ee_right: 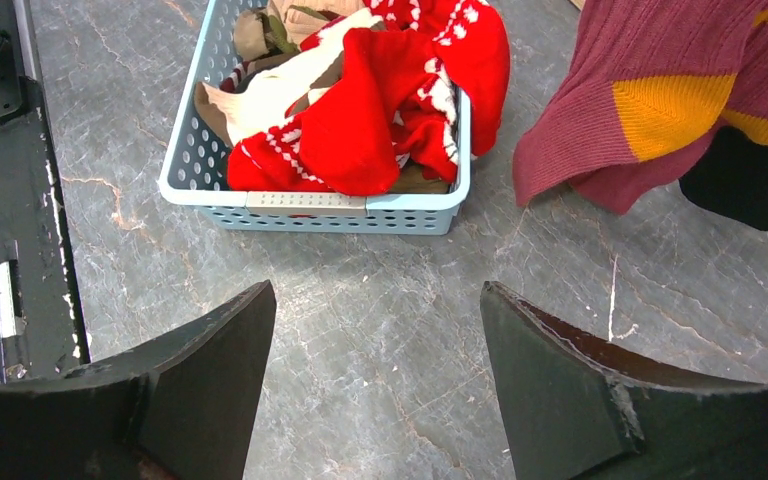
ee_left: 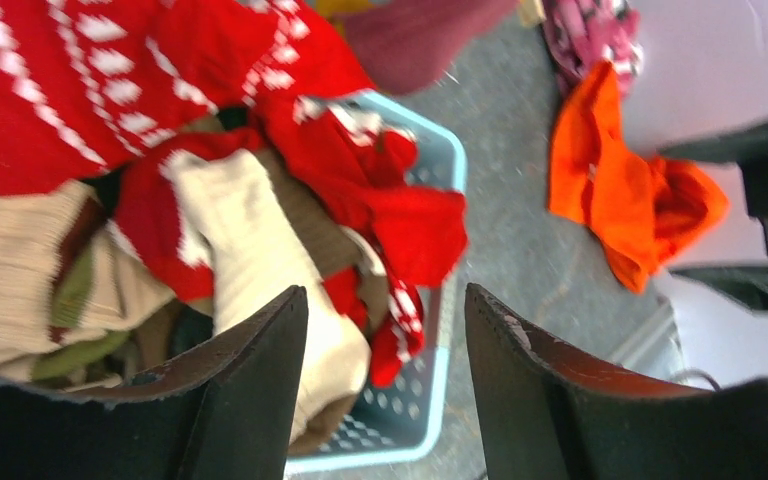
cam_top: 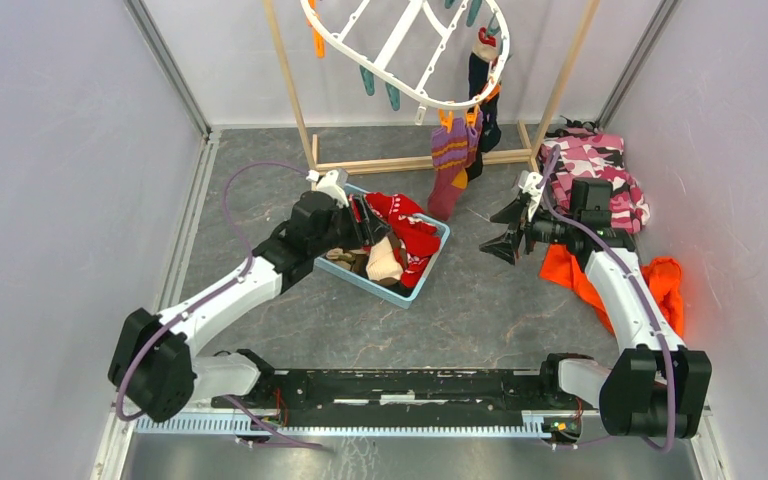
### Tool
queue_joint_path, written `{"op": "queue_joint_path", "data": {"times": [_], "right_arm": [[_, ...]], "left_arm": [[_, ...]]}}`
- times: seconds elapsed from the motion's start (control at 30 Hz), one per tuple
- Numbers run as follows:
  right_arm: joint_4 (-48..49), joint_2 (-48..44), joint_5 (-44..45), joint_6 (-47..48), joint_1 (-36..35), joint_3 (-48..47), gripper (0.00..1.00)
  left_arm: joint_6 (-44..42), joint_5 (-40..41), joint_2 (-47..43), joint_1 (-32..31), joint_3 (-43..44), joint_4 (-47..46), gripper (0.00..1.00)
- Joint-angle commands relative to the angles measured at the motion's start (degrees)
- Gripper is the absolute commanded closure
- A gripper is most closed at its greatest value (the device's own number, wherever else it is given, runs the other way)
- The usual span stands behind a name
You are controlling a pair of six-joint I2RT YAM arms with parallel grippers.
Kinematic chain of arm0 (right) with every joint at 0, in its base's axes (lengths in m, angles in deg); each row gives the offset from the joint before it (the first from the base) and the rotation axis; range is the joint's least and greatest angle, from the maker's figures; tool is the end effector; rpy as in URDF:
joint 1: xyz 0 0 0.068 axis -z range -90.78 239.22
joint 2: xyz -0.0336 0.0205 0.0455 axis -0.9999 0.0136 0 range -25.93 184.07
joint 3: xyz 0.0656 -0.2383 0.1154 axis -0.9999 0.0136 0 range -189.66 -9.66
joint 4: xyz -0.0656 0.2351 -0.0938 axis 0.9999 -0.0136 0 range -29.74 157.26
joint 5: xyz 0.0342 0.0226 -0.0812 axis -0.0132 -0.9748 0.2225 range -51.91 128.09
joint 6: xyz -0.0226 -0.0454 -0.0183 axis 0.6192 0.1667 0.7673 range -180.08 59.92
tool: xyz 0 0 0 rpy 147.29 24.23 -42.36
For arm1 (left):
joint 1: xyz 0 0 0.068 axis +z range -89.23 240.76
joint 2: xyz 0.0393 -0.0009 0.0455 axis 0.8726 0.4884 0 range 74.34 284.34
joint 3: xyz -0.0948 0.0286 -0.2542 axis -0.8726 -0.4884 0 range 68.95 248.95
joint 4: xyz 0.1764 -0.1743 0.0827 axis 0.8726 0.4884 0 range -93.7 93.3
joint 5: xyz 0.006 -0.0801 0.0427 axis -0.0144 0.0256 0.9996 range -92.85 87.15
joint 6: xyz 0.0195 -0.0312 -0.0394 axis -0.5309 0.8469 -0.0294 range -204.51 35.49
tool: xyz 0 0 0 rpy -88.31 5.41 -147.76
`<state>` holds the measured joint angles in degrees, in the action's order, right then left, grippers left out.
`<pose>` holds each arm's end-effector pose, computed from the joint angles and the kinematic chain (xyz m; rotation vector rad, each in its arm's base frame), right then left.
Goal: Clip the socks to the hanger
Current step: Pick up the sock from the bin.
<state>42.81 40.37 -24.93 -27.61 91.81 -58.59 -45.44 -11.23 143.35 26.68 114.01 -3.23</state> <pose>0.2341 0.0211 0.2792 -0.9943 1.7038 0.8560 0.2233 -0.1574 0.2702 0.0079 2.1263 -0.9402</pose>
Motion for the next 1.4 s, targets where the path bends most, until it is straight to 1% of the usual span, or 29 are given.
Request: {"op": "queue_joint_path", "data": {"times": [0.0, 0.03, 0.1, 0.13, 0.23, 0.33, 0.43, 0.63, 0.73, 0.8, 0.83, 0.93, 0.97, 1.0, 1.17, 1.27, 1.37], "right_arm": [[1.68, -0.7, -1.31, 0.83, -0.3, 0.41, 0.19], [1.65, -0.72, -1.27, 0.92, -0.29, 0.41, 0.18], [1.86, -0.82, -0.98, 0.87, -0.3, 0.56, 0.18], [1.86, -0.95, -0.89, 0.91, -0.3, 0.67, 0.18], [1.87, -1.13, -0.62, 1.01, -0.29, 0.85, 0.18], [1.9, -1.24, -0.61, 1.04, -0.26, 0.94, 0.18], [1.94, -1.26, -0.45, 1.18, -0.3, 0.94, 0.18], [1.73, -1.21, -0.26, 1.48, -0.28, 0.94, 0.18], [1.56, -0.92, -0.26, 1.72, -0.3, 0.69, 0.18], [1.43, -0.89, -0.25, 1.83, -0.26, 0.66, 0.18], [1.34, -1.04, -0.26, 1.93, -0.29, 0.72, 0.18], [1.17, -1.07, -0.19, 2.13, -0.3, 0.84, 0.18], [1.16, -1.17, -0.24, 2.2, -0.3, 0.76, 0.18], [1.07, -1.13, -0.26, 2.24, -0.3, 0.76, 0.18], [0.56, -1.18, -0.34, 2.56, -0.3, 0.5, 0.18], [0.31, -1.13, -0.65, 2.84, -0.27, 0.41, 0.18], [-0.39, -0.92, -1.19, 3.41, -0.3, 0.0, 0.18]], "left_arm": [[-1.88, 13.31, 4.52, 0.72, 6.34, 0.81, 0.36], [1.14, 15.57, 6.45, 1.14, 7.78, 1.82, 0.37], [3.8, 16.59, 10.46, 1.99, 11.9, 4.33, 0.41], [4.49, 16.94, 12.69, 2.08, 14.23, 5.89, 0.44], [6.69, 19.78, 18.96, 2.09, 21.09, 11.92, 0.49], [8.88, 22.67, 24.49, 2.09, 27.18, 18.02, 0.49], [10.19, 22.74, 28.89, 2.18, 31.61, 21.41, 0.47], [11.35, 20.78, 33.54, 2.18, 35.03, 23.0, 0.46], [10.71, 19.97, 35.02, 2.18, 35.91, 22.51, 0.49], [10.28, 19.26, 35.3, 2.14, 36.19, 21.93, 0.57], [10.06, 19.08, 35.18, 2.18, 36.18, 21.57, 0.62], [9.01, 19.11, 34.42, 2.18, 36.06, 21.07, 0.86], [8.61, 19.11, 33.97, 2.19, 36.04, 21.14, 0.9], [8.19, 19.04, 33.43, 2.18, 35.92, 21.15, 0.92], [4.25, 19.02, 28.24, 2.14, 33.83, 21.18, 0.98], [1.01, 19.13, 22.88, 2.09, 29.96, 19.15, 0.98], [-2.74, 18.25, 15.2, 2.09, 24.63, 15.39, 0.98]]}}
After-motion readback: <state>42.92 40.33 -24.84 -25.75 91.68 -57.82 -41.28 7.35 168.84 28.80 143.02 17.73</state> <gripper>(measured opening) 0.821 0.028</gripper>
